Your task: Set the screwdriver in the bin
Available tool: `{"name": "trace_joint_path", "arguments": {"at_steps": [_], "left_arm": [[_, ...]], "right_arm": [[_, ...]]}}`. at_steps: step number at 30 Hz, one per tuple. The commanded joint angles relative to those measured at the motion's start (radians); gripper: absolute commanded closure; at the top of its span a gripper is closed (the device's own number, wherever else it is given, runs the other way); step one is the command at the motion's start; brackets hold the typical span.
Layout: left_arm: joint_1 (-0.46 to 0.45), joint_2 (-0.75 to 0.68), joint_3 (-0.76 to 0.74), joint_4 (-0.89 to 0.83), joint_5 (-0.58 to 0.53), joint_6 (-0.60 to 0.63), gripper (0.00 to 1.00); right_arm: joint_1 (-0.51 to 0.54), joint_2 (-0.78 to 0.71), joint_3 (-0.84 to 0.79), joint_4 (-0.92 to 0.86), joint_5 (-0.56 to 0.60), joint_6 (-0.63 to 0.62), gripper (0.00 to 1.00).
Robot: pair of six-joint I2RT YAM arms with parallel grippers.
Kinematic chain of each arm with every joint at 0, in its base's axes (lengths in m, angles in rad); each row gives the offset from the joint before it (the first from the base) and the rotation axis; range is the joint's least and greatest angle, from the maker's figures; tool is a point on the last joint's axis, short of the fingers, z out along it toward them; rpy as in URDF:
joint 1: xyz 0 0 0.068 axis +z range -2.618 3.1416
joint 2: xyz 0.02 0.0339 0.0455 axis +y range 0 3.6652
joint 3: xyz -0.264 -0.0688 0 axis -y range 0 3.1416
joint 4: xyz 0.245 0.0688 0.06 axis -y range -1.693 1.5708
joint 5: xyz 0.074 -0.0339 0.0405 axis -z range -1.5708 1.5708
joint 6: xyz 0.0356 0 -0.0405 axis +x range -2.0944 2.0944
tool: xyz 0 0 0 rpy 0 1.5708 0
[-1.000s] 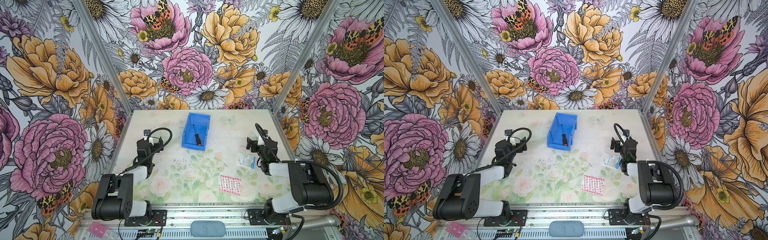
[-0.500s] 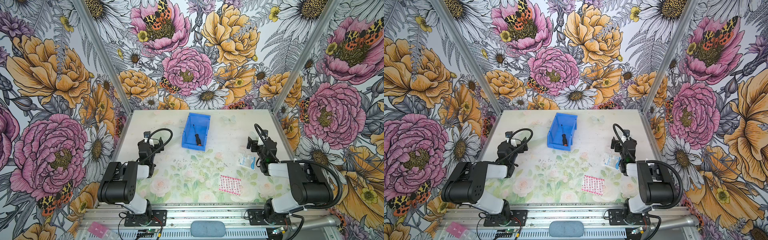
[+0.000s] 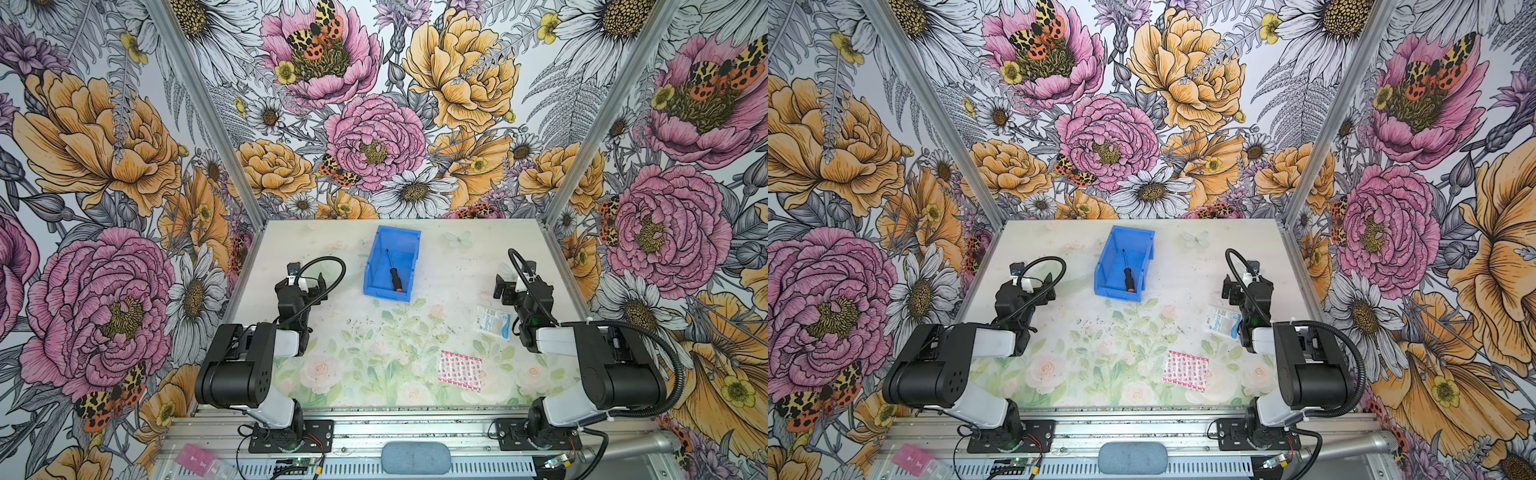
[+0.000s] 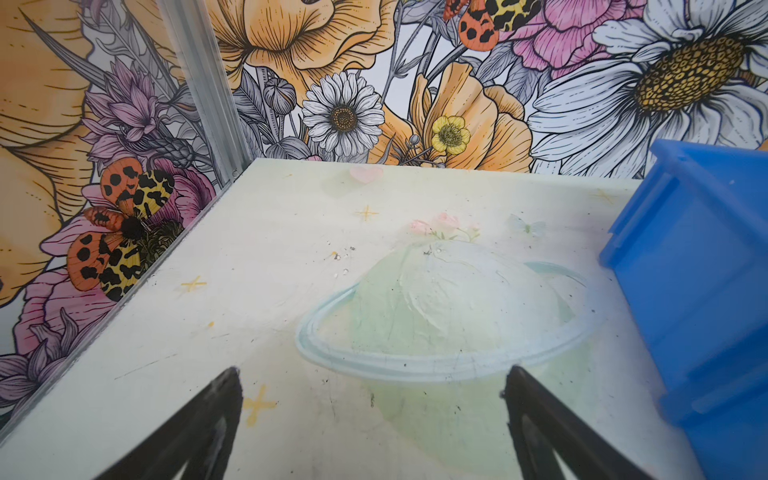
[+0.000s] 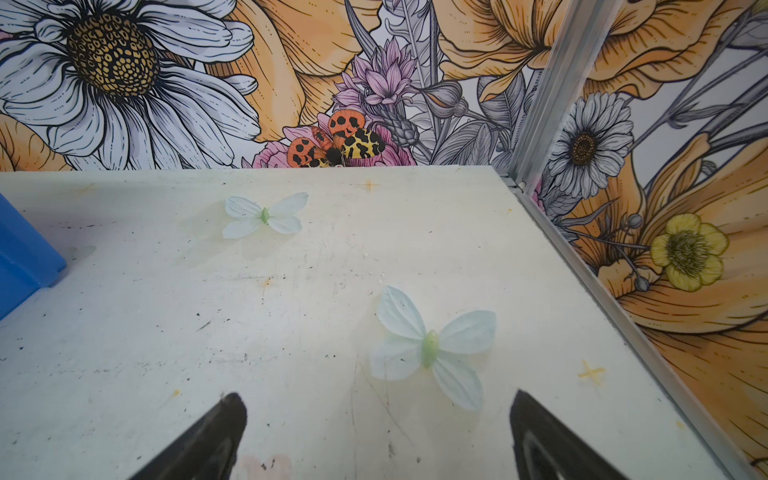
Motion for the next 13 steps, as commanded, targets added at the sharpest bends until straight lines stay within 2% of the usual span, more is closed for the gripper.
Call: {"name": "trace_joint_path", "arguments": {"at_steps": [1,5,13], "left_arm": [[-0.004,-0.005,-0.011,0.036,-0.019,-0.001,0.01],[-0.015,-0.005,-0.017,0.05,-0.044,0.004,0.01],[0.0,-0.006,-0.008,0.03,-0.008,-0.004,0.01]], "right_arm": [[0.0,0.008,-0.006,0.036,0.011,0.013,0.0],[0.0,0.01,-0.005,0.036,0.014,0.011,0.0],[0.0,0.013,-0.001,0.03,0.013,0.013,0.01]]}}
